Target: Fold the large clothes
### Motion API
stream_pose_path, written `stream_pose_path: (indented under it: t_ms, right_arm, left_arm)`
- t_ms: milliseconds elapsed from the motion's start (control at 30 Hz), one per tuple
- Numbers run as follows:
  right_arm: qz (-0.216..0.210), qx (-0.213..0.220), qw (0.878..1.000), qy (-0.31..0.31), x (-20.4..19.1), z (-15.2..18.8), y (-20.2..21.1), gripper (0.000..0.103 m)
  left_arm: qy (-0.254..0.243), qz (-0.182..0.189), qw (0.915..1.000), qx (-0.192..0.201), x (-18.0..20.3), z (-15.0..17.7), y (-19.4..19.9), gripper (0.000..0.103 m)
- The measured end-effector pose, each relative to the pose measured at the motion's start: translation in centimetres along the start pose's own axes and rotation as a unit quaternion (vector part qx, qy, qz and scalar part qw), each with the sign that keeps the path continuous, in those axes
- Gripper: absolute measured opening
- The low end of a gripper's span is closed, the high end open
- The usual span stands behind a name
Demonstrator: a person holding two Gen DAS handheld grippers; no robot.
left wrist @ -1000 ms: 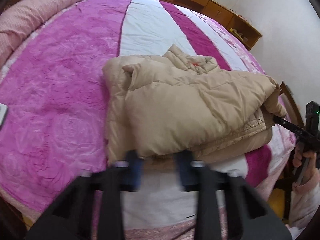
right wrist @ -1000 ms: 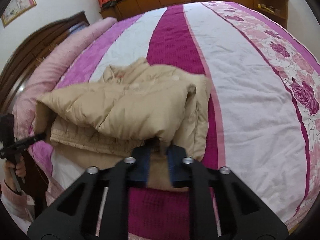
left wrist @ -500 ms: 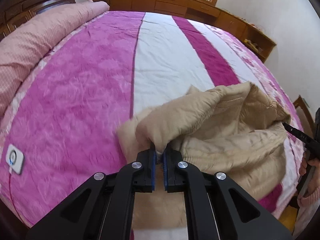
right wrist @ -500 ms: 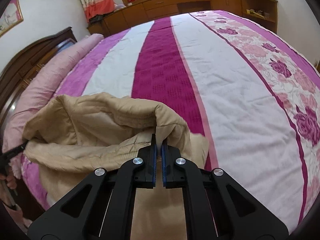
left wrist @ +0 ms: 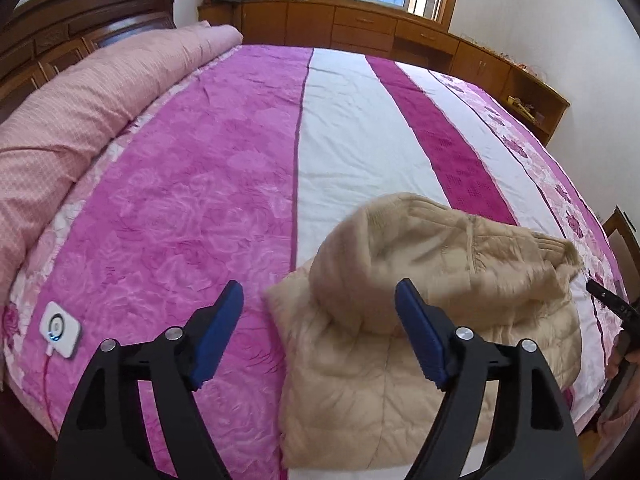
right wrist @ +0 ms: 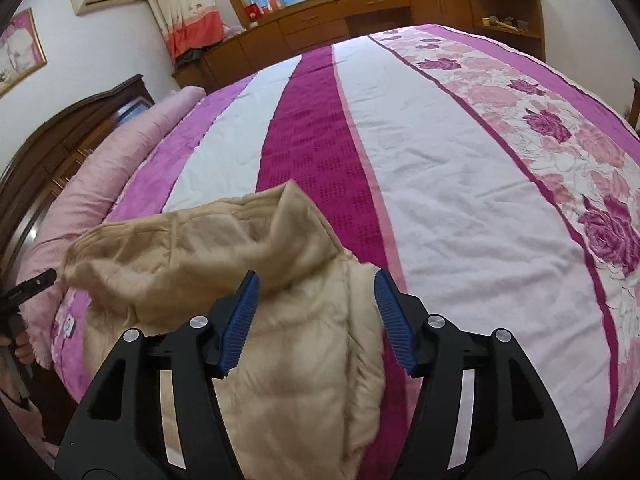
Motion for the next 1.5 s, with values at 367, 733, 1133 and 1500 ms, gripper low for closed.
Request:
stream_pose_path:
  t_ms: [367, 733, 1133, 1500]
  right_arm:
    - [-0.001, -0.017, 0.999, 0.036, 1.1, 1.7, 3.7, 0.066]
    - [-0.032, -0.068, 0.996, 0.043, -0.6, 4.5, -0.7, 0.068]
    - [-0.003, -0.041, 0.999, -0.013, -1.1, 1.9, -6.8, 0.068]
    - [0.085, -0.056, 0.994, 0.04, -0.2, 1.8, -11.1, 0.061]
  left_arm:
    - [-0.047, -0.003, 0.9984, -0.031, 0.1, 2.6, 1.1, 0.078]
    - [-0.09, 0.027, 0.9945, -0.046, 2.8, 5.3, -0.8, 0.082]
    - [-0.034, 0.022, 0.9983, -0.042, 2.7, 4.1, -8.7, 0.082]
    - [-0.044, -0.029, 0.9974, -0.049, 2.5, 4.2, -14.0, 0.083]
Point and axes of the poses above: each gripper's, at about its wrist camera, not at the fingertips, and y roughly against the way its jaws point, x to its right, z to its underside, the point moved 6 cm from there along -y, roughly the way its jaws point, and after that the axes turned 15 degrees about x, right-handed, at the moved point
